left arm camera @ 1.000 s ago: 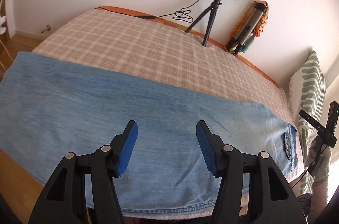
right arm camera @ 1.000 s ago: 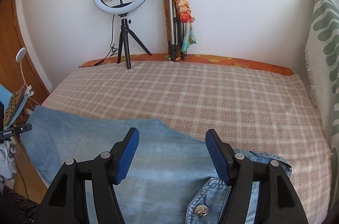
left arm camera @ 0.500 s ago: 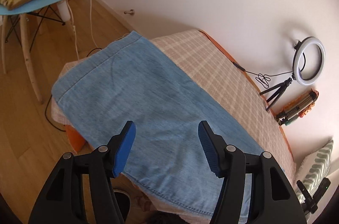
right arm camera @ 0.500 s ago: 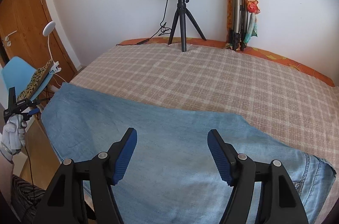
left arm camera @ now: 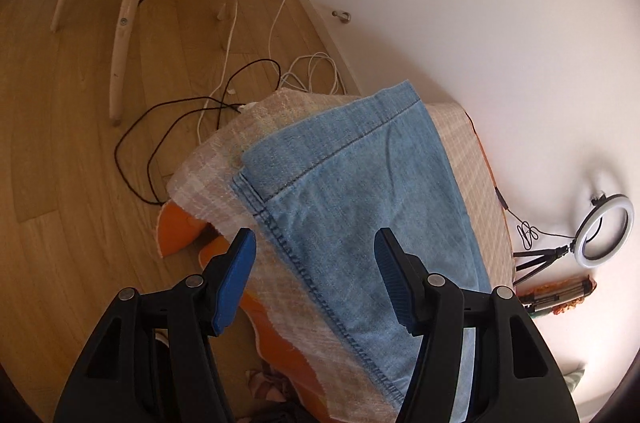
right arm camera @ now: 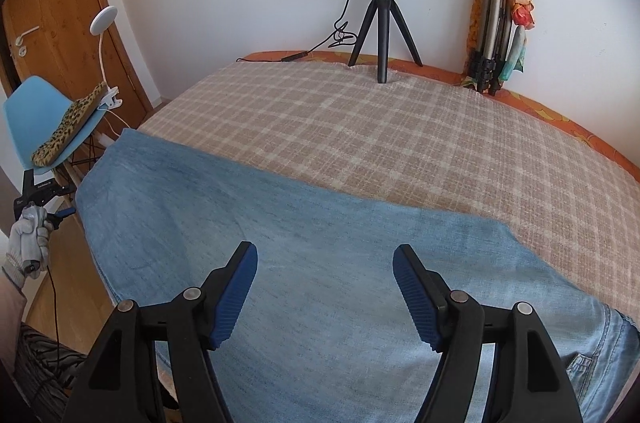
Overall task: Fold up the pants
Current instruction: 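Close the left tool on the stacked leg hems of the jeans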
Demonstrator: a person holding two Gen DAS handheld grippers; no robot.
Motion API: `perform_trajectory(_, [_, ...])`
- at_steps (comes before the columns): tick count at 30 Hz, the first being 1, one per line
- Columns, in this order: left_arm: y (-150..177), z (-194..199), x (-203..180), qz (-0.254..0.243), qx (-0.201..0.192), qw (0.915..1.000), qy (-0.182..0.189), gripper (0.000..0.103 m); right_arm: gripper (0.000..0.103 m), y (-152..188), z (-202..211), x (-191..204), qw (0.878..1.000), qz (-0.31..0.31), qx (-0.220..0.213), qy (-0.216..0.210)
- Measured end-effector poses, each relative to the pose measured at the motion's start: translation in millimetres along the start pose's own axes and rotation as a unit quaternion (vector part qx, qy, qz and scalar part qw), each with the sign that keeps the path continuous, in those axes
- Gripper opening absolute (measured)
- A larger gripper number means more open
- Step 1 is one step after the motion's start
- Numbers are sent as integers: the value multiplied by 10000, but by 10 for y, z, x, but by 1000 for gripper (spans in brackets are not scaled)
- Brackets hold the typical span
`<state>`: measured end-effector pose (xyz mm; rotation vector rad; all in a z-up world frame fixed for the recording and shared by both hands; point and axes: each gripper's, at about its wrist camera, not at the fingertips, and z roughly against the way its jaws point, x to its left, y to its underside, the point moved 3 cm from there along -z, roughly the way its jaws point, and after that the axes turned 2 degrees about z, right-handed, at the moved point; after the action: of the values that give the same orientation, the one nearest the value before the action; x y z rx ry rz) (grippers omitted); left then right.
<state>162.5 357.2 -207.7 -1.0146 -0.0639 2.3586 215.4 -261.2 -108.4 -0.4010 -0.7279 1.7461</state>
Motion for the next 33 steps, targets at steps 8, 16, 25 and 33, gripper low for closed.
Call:
perform_trajectory(8, [-27, -302, 124, 383, 66, 9981, 478, 61, 73, -25, -23, 37, 10000, -21, 8, -65])
perform_trajectory(16, [-12, -358, 206, 590, -24, 9959, 684, 66, 73, -31, -4, -89, 9996, -247, 14, -121])
perform_trajectory(25, [-32, -104, 41, 277, -640, 9954, 662, 28, 73, -33, -2, -33, 10000, -66, 11, -18])
perform_trajectory(33, [-47, -18, -159, -456, -904, 9943, 347, 9, 73, -45, -5, 23, 10000, 4, -13, -33])
